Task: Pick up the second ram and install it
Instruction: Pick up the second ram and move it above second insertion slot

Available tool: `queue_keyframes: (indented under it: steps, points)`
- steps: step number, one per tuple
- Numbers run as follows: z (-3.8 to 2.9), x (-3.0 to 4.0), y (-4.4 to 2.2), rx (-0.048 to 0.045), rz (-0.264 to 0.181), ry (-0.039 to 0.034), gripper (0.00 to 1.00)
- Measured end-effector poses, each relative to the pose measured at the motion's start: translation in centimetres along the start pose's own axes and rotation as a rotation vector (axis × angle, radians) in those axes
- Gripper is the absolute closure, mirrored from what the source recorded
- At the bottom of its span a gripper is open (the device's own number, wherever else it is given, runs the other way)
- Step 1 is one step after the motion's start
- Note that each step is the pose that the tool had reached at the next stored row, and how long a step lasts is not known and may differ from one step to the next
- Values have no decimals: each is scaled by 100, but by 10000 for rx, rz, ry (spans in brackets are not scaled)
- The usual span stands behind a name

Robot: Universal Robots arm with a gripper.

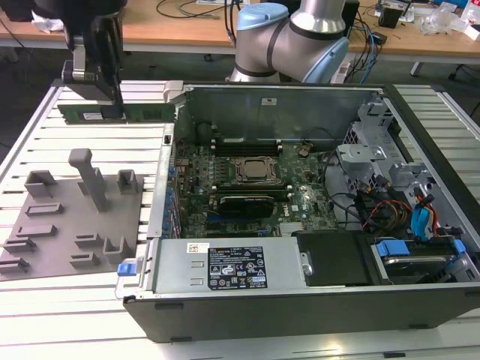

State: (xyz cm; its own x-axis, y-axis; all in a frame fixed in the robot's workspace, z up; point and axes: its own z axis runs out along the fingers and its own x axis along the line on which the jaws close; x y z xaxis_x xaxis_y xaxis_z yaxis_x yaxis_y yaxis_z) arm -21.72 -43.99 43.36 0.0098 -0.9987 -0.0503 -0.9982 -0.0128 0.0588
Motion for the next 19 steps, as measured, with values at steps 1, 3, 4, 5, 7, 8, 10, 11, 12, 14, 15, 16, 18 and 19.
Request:
queue_keyframes:
  steps: [1, 3, 4, 5, 7, 8, 10, 11, 12, 14, 15, 16, 18, 19]
  points:
    - [5, -1, -46, -1, 0, 1, 86]
    - [13, -3, -123, -2, 0, 1, 86]
    - [16, -4, -156, -3, 0, 1, 86]
    - [19, -6, -193, -4, 0, 2, 86]
    - [20, -9, -249, -6, 0, 1, 86]
    - [19, -12, -301, -6, -1, 1, 86]
    - [18, -14, -353, -5, 1, 1, 86]
    - [17, -15, -377, -6, 1, 2, 86]
    - [16, -16, -397, -7, 1, 2, 86]
    - [15, -18, -461, -7, -1, 1, 86]
    - [14, -18, -478, -6, -1, 2, 86]
    - [12, -20, -526, -6, 0, 1, 86]
    - [9, -23, -598, -6, 0, 1, 86]
    - [7, -25, -631, -6, 0, 2, 86]
